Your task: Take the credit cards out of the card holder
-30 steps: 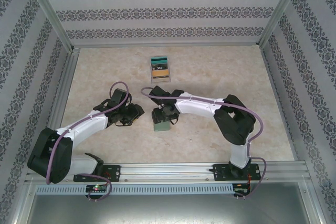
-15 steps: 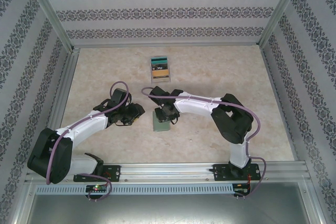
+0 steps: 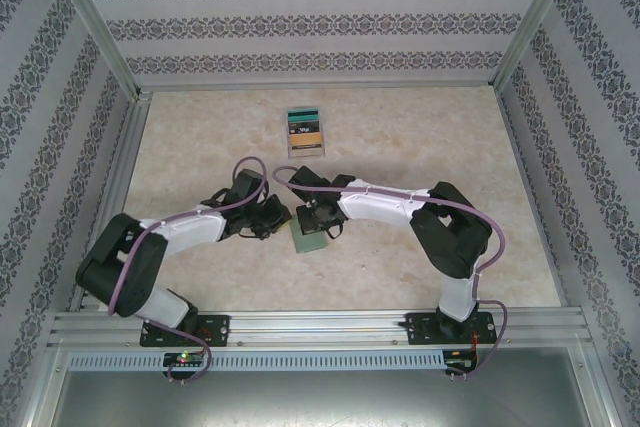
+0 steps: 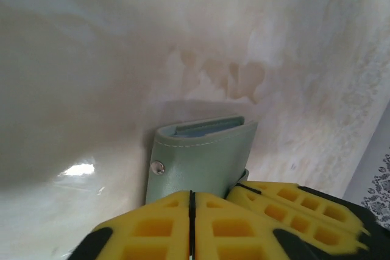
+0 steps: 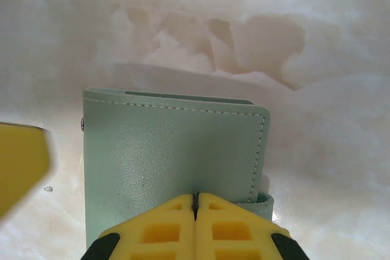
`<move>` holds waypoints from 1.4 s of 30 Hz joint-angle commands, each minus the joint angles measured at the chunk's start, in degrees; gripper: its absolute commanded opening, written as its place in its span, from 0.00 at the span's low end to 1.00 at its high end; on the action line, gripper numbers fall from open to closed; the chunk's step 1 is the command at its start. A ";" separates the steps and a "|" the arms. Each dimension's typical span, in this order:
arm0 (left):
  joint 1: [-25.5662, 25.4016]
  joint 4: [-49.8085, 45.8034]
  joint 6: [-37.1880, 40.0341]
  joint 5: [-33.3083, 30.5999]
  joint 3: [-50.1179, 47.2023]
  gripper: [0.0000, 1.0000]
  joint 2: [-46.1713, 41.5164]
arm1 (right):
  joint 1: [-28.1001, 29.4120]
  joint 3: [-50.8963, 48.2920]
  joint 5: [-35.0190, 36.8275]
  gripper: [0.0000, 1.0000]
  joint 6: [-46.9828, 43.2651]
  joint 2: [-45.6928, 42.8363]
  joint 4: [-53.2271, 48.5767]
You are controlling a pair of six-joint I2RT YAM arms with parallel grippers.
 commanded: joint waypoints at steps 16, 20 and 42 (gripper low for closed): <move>-3.63 -20.15 -2.47 -3.15 12.25 0.00 19.43 | -2.08 -7.12 -1.90 0.00 0.88 -5.38 4.11; -3.46 -22.57 -1.50 -3.86 12.61 0.00 21.63 | -4.14 -11.15 -1.55 0.00 0.74 -8.60 4.62; -1.66 -24.86 6.27 -8.51 16.82 0.58 7.55 | -6.95 -14.42 -6.67 0.00 0.25 -18.21 6.05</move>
